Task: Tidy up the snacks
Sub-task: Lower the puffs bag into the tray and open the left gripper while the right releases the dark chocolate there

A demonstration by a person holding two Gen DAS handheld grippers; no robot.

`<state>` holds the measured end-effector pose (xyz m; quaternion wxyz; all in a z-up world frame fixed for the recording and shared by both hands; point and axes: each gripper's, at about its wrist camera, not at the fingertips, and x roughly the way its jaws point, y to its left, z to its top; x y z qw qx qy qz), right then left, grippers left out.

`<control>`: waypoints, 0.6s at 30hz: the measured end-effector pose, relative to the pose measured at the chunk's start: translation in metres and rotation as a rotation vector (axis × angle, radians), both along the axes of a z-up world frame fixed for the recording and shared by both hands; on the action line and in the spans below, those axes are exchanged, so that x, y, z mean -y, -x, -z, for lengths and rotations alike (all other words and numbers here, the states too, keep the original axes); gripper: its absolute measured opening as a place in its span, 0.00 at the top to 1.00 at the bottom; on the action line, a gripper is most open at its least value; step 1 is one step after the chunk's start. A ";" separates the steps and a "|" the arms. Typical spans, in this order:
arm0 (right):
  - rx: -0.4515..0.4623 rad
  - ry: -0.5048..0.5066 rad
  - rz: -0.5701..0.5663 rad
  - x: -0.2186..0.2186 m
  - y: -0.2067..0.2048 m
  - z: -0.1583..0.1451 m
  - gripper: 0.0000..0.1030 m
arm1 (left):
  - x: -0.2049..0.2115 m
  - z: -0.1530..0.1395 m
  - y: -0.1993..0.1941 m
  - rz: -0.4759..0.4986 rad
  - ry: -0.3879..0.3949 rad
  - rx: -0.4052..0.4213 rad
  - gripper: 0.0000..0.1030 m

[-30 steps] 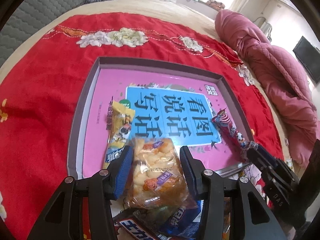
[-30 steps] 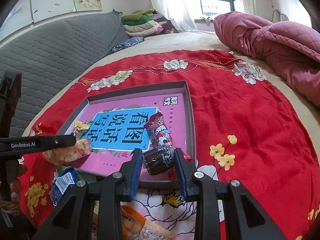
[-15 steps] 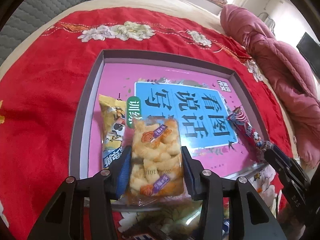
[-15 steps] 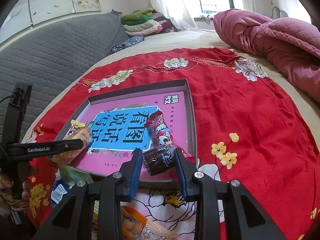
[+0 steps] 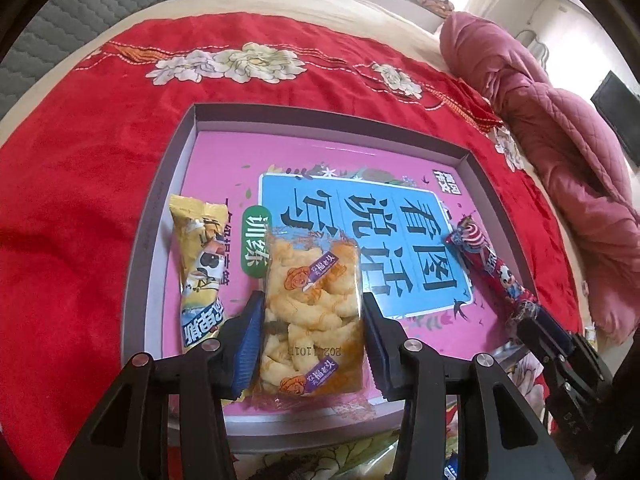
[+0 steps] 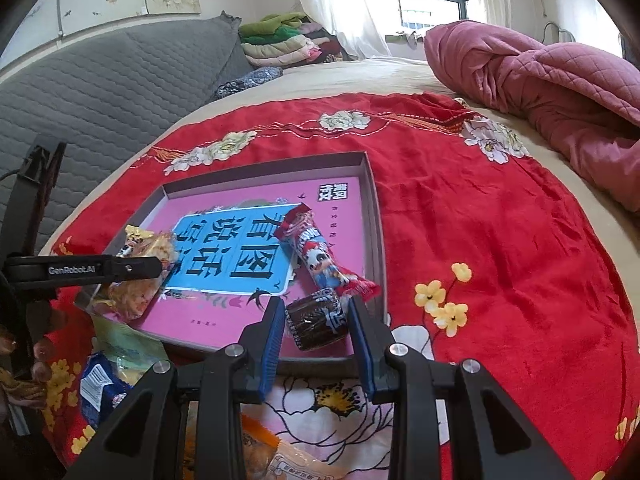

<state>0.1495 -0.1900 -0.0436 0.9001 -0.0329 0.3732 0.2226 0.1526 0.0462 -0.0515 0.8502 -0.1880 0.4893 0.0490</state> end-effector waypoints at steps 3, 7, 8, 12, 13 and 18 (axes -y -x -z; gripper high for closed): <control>-0.001 0.002 0.007 0.002 0.000 0.001 0.68 | -0.002 0.000 0.001 -0.005 0.011 -0.001 0.53; -0.001 -0.003 0.012 0.004 -0.001 0.001 0.68 | -0.002 0.000 0.002 -0.008 0.014 -0.004 0.53; -0.001 -0.003 0.013 0.004 -0.001 0.001 0.68 | -0.002 0.000 0.001 -0.009 0.014 -0.005 0.53; -0.002 -0.006 0.019 0.005 -0.002 0.000 0.67 | -0.004 0.000 0.002 -0.010 0.019 -0.006 0.53; -0.003 -0.007 0.019 0.005 -0.002 0.000 0.67 | -0.004 0.000 0.002 -0.010 0.018 -0.007 0.53; -0.001 -0.007 0.020 0.006 -0.003 0.000 0.66 | -0.003 -0.001 0.003 -0.007 0.009 -0.013 0.53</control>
